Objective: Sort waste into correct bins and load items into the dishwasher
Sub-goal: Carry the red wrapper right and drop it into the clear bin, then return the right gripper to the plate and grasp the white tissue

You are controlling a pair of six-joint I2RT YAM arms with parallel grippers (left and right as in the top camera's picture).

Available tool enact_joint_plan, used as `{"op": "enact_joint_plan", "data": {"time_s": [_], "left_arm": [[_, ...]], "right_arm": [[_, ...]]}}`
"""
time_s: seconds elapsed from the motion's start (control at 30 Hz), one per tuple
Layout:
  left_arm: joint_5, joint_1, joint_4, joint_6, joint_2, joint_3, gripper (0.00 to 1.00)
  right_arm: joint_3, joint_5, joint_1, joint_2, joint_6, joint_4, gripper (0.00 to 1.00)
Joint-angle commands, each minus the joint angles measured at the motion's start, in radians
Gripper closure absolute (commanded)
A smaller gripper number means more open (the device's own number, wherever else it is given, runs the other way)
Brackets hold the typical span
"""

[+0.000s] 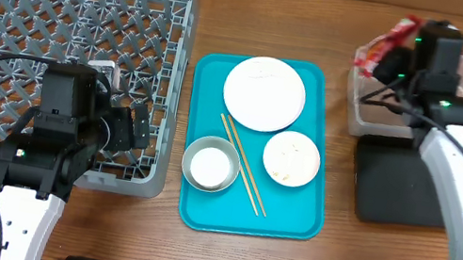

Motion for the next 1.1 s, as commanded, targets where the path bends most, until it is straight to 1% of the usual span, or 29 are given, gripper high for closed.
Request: {"op": "enact_joint_plan", "data": {"time_s": [0.0,0.03,0.07,0.1,0.17,0.2,0.23,0.3,0.4,0.43,0.57,0.67,0.8,0.9,0.93,0.97,1.0,1.07], "left_arm": [[0.011,-0.007,0.006,-0.014,0.01,0.025,0.0],[0.011,-0.007,0.006,-0.014,0.012,0.025,0.0],[0.011,-0.007,0.006,-0.014,0.014,0.025,0.0],[0.011,-0.007,0.006,-0.014,0.017,0.026,0.0],[0.011,-0.007,0.006,-0.014,0.02,0.025,0.0],[0.011,-0.007,0.006,-0.014,0.02,0.025,0.0],[0.011,-0.007,0.006,-0.014,0.02,0.025,0.0],[0.011,-0.007,0.006,-0.014,0.02,0.025,0.0],[0.011,-0.007,0.007,-0.014,0.02,0.025,0.0],[0.011,-0.007,0.006,-0.014,0.02,0.025,0.0],[0.012,-0.007,0.006,-0.014,0.02,0.025,0.0],[0.011,-0.007,0.006,-0.014,0.02,0.025,0.0],[0.011,-0.007,0.006,-0.014,0.02,0.025,0.0],[0.011,-0.007,0.006,-0.014,0.02,0.025,0.0],[0.011,-0.007,0.006,-0.014,0.02,0.025,0.0],[0.011,-0.007,0.006,-0.014,0.02,0.025,0.0],[0.012,-0.007,0.006,-0.014,0.02,0.025,0.0],[0.012,-0.007,0.006,-0.014,0.02,0.025,0.0]], "right_arm": [[0.005,0.018,-0.056,0.027,-0.01,-0.021,0.85],[0.005,0.002,-0.067,0.028,-0.011,-0.033,0.71],[0.005,-0.006,-0.073,0.028,-0.011,-0.034,0.64],[0.005,-0.005,-0.074,0.028,-0.011,-0.033,0.61],[0.005,-0.006,-0.074,0.028,-0.01,-0.032,0.31],[0.005,-0.012,-0.074,0.028,-0.01,-0.032,0.27],[0.007,-0.033,-0.073,0.027,-0.01,-0.032,0.28],[0.011,-0.115,-0.063,0.027,-0.011,-0.017,0.34],[0.012,-0.305,-0.012,0.027,-0.01,0.053,0.35],[0.012,-0.319,0.009,0.027,-0.011,0.067,0.35],[0.012,-0.29,0.129,0.05,-0.039,0.107,0.3],[0.014,-0.288,0.195,0.059,-0.064,0.076,0.3],[0.087,-0.254,0.249,0.059,-0.067,-0.043,0.32],[0.234,-0.236,0.259,0.068,-0.126,-0.207,0.31],[0.337,-0.237,0.258,0.094,-0.156,-0.309,0.28],[0.378,-0.237,0.258,0.109,-0.174,-0.349,0.26],[0.468,-0.24,0.258,0.152,-0.202,-0.436,0.21],[0.55,-0.261,0.258,0.204,-0.227,-0.512,0.19]]}}
